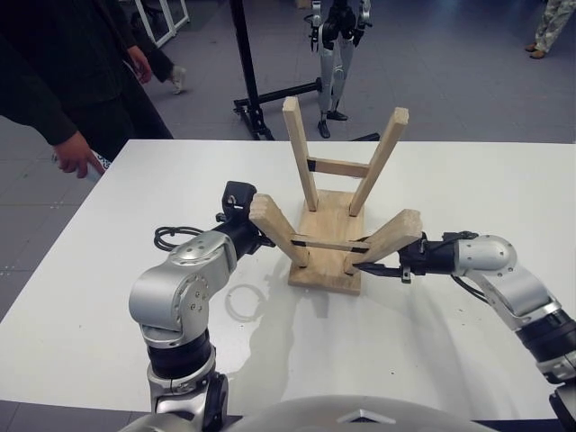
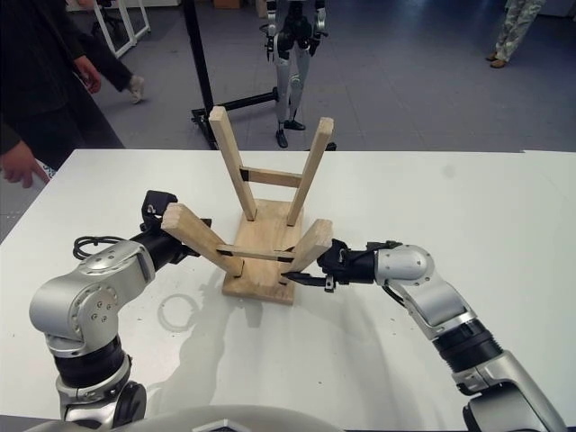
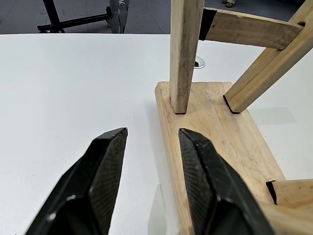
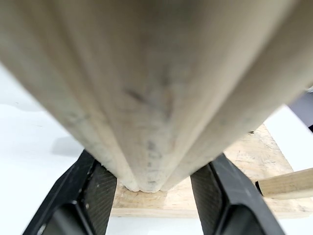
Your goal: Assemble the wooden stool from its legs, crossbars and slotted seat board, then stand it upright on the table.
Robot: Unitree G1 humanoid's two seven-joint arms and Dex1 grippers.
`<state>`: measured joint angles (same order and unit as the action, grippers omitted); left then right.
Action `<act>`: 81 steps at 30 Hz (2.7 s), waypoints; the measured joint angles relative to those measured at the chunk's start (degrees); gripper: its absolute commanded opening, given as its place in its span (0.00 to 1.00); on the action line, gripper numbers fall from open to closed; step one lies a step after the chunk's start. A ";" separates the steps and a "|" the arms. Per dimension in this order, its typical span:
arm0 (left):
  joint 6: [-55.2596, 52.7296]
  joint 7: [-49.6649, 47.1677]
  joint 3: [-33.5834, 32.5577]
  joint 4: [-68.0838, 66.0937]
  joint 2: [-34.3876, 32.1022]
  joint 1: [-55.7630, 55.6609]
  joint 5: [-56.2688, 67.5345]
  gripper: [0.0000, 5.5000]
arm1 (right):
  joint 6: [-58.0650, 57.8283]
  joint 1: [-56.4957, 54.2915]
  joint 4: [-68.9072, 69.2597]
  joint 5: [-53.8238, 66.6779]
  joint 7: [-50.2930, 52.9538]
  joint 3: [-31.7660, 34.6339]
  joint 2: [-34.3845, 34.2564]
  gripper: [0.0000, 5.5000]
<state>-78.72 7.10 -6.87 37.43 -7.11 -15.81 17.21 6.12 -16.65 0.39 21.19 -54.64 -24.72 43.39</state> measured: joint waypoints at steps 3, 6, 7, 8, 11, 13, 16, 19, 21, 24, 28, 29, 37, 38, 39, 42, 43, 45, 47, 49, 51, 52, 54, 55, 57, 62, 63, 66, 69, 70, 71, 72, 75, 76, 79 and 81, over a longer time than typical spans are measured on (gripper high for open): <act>0.60 -0.04 -0.24 -0.22 -0.01 0.49 -1.19 0.35 | 4.49 -0.02 -0.42 -4.29 3.97 -0.75 -0.66 0.37; 1.27 -0.05 -0.26 -1.09 -0.01 0.54 -2.50 0.35 | 5.96 -0.05 -0.89 -7.40 6.57 -0.98 -1.78 0.37; 1.66 -0.05 -0.25 -1.28 -0.01 0.63 -2.70 0.35 | 5.93 -0.06 -0.88 -7.81 6.86 -0.98 -2.04 0.37; 1.89 -0.05 -0.23 -1.33 0.00 0.79 -2.88 0.35 | 5.16 -0.19 -0.75 -7.90 6.90 -0.98 -2.46 0.37; 3.10 -0.06 -0.25 -1.34 0.04 1.38 -3.35 0.35 | 1.44 -0.65 0.30 -6.94 5.78 -0.28 -2.72 0.37; 3.59 0.55 0.27 -1.27 0.39 1.64 -2.76 0.35 | -4.36 -1.85 0.77 -4.89 5.09 0.49 -3.51 0.37; 3.47 0.59 1.82 -1.28 2.33 2.86 -2.29 0.35 | -17.09 -4.11 -0.26 -0.52 5.28 2.66 -5.62 0.37; 2.93 6.44 7.76 -0.30 6.20 3.14 5.09 0.35 | -23.67 -5.91 -0.56 -1.67 8.14 2.85 -8.62 0.37; 2.96 6.84 8.15 -0.03 6.12 2.60 5.67 0.35 | -24.22 -5.55 0.07 -2.04 8.58 2.93 -8.96 0.37; 2.98 6.50 7.53 -0.04 5.22 2.63 5.78 0.35 | -25.11 -5.09 1.29 -2.72 9.00 3.25 -9.24 0.46; 3.11 5.99 8.29 -0.04 5.17 2.82 6.23 0.35 | -30.02 -2.84 0.80 -5.50 7.99 1.49 -9.65 0.64; 3.19 5.91 8.36 -0.04 5.17 2.96 6.23 0.35 | -30.13 -2.85 1.09 -5.81 7.81 1.65 -9.75 0.68; 2.48 6.64 8.71 0.10 1.59 4.38 7.38 0.35 | -33.24 -3.39 7.08 -7.98 5.48 2.01 -10.09 0.99; 1.43 8.06 7.88 0.62 -1.03 5.01 8.24 0.35 | -35.10 -4.28 9.91 -7.85 4.61 1.05 -10.17 0.99; 0.31 10.01 6.00 1.23 -4.97 5.40 9.28 0.35 | -37.03 -5.81 13.52 -7.48 3.58 0.40 -10.52 0.99; -0.78 16.02 1.23 1.55 -15.39 5.82 11.93 0.35 | -40.63 -8.97 15.39 -7.47 3.31 -1.54 -13.65 0.99; -0.93 17.87 -0.94 1.43 -19.39 5.87 12.60 0.35 | -40.93 -10.41 14.95 -7.60 3.52 -2.41 -15.51 0.99; -0.59 21.86 -3.44 0.79 -26.29 5.96 13.86 0.35 | -40.85 -13.07 12.17 -8.71 4.67 -4.17 -20.08 0.99; 1.06 25.94 -3.70 0.11 -32.43 6.30 14.36 0.35 | -40.35 -14.19 9.93 -9.78 5.73 -5.10 -22.79 0.99; 3.02 29.32 -2.70 -0.01 -36.88 7.36 15.32 0.35 | -40.07 -14.10 9.05 -10.35 5.85 -5.11 -22.94 0.99; 4.93 31.39 -2.26 -0.07 -39.28 8.69 15.78 0.35 | -40.15 -12.53 9.79 -10.61 6.54 -2.73 -21.04 0.99; 5.41 31.80 -2.25 -0.20 -39.93 9.17 15.77 0.35 | -40.31 -10.85 10.92 -10.65 6.78 -1.10 -19.12 0.99; 6.80 31.94 -1.68 -0.71 -40.12 9.68 15.75 0.35 | -42.23 -7.79 14.83 -9.80 6.80 1.55 -16.17 0.99; 7.26 31.92 -1.36 -0.71 -40.12 9.92 15.74 0.35 | -43.18 -6.70 16.65 -9.42 6.66 2.31 -15.18 0.99; 7.65 31.85 0.20 -0.75 -40.11 10.54 15.76 0.35 | -45.74 -3.85 21.73 -6.72 4.76 4.45 -11.68 0.99; 7.87 30.14 1.69 -0.61 -38.84 10.55 15.85 0.35 | -47.47 1.17 25.05 -3.87 -1.81 8.31 -1.09 0.99; 7.88 29.67 2.02 -0.63 -38.09 10.56 15.85 0.35 | -47.40 1.83 24.97 -3.87 -2.22 8.75 0.00 0.99; 7.97 28.57 3.68 -1.17 -36.70 10.64 15.85 0.35 | -46.98 4.11 23.12 -3.47 -3.27 11.58 3.06 0.99; 8.56 28.61 4.45 -2.23 -36.96 11.98 15.67 0.35 | -45.48 7.54 19.67 -3.50 -5.50 14.10 7.52 0.99; 9.22 28.65 4.55 -2.67 -37.70 12.80 15.24 0.35 | -44.52 8.62 18.49 -3.51 -6.38 14.89 8.86 0.99; 9.84 28.64 4.80 -3.92 -39.48 14.29 13.85 0.35 | -43.13 10.19 15.77 -4.07 -7.88 15.87 11.56 0.99; 10.29 28.62 4.91 -4.89 -40.35 15.08 13.03 0.35 | -42.33 11.21 14.10 -4.40 -8.54 16.55 12.94 0.99; 12.59 28.54 6.08 -7.98 -42.37 16.46 10.58 0.35 | -38.63 11.16 6.44 -7.63 -8.26 16.68 14.02 0.99; 13.42 28.29 6.36 -8.91 -42.73 16.85 9.66 0.35 | -38.15 10.21 3.67 -9.23 -6.28 16.58 13.34 0.99; 15.44 22.08 6.80 -14.73 -38.50 16.95 5.35 0.35 | -36.49 4.48 -5.15 -14.73 3.86 16.21 6.28 0.99; 16.52 18.77 7.77 -16.89 -33.57 15.96 3.92 0.35 | -34.53 1.92 -9.72 -17.00 8.70 15.29 2.03 0.99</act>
<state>-62.20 25.87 0.90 20.54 -40.68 0.15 21.13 -28.42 -14.73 -9.33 4.19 -45.94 -9.44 45.42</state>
